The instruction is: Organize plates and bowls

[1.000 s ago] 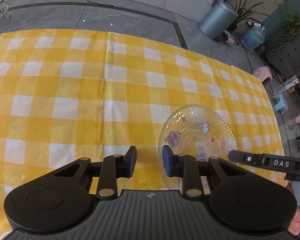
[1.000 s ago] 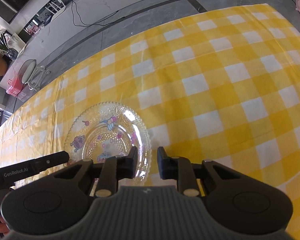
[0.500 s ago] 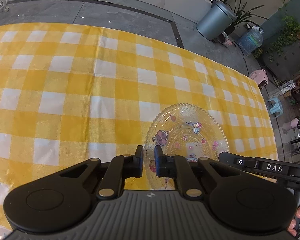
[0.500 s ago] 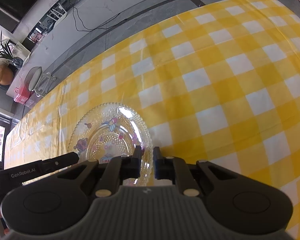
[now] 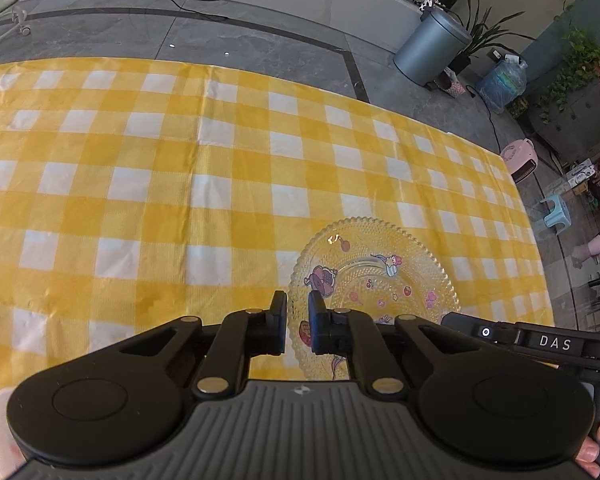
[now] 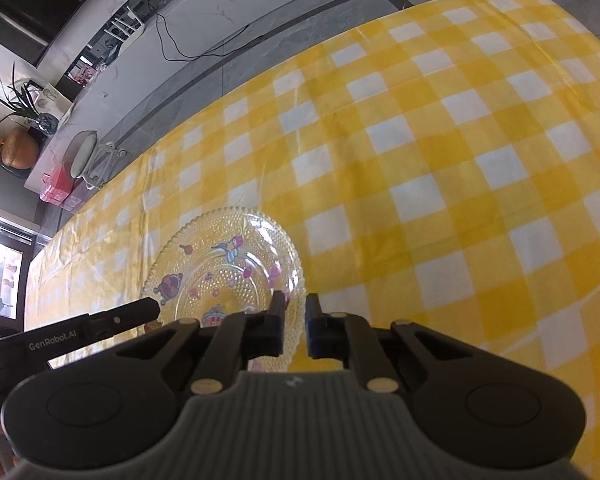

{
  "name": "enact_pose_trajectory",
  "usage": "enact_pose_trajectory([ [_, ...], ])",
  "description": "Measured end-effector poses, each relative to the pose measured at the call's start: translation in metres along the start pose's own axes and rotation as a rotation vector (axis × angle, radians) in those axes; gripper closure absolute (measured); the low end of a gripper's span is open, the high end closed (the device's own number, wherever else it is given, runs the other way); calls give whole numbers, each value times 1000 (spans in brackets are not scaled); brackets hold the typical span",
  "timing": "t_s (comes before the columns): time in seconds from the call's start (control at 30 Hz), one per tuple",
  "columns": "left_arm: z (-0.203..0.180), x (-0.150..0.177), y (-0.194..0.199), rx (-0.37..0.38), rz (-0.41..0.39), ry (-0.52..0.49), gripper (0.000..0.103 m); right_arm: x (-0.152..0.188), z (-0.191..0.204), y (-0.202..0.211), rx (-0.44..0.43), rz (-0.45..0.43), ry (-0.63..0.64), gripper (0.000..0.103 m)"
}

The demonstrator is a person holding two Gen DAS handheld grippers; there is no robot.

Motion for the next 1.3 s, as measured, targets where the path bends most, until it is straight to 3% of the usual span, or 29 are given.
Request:
enact_pose_trajectory([
  [0.37,-68,51,47,7,-38,-16,92,53,-37,79,-56,-53,-25,95],
  [0.67,-126,124,41,39,-24,-28,92,105,-111,132,-40,-76,-66,95],
  [0.97,-136,185,13,11,-43,-4,92,144,-162,134,-5,-39,-83,96],
  [1.3,-124,207,3,-11,-79,22,92,156,-170,110,1,-27,-57,97],
])
Point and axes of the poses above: each gripper's, at about its wrist camera, not at the fingertips, and y roughly against the way its jaws point, z to its left, x to its underside, the point moved 6 cm from there along -y, roughly the way its jaws point, and after that the axes turned 10 degrees about x, right-handed, at the moved point
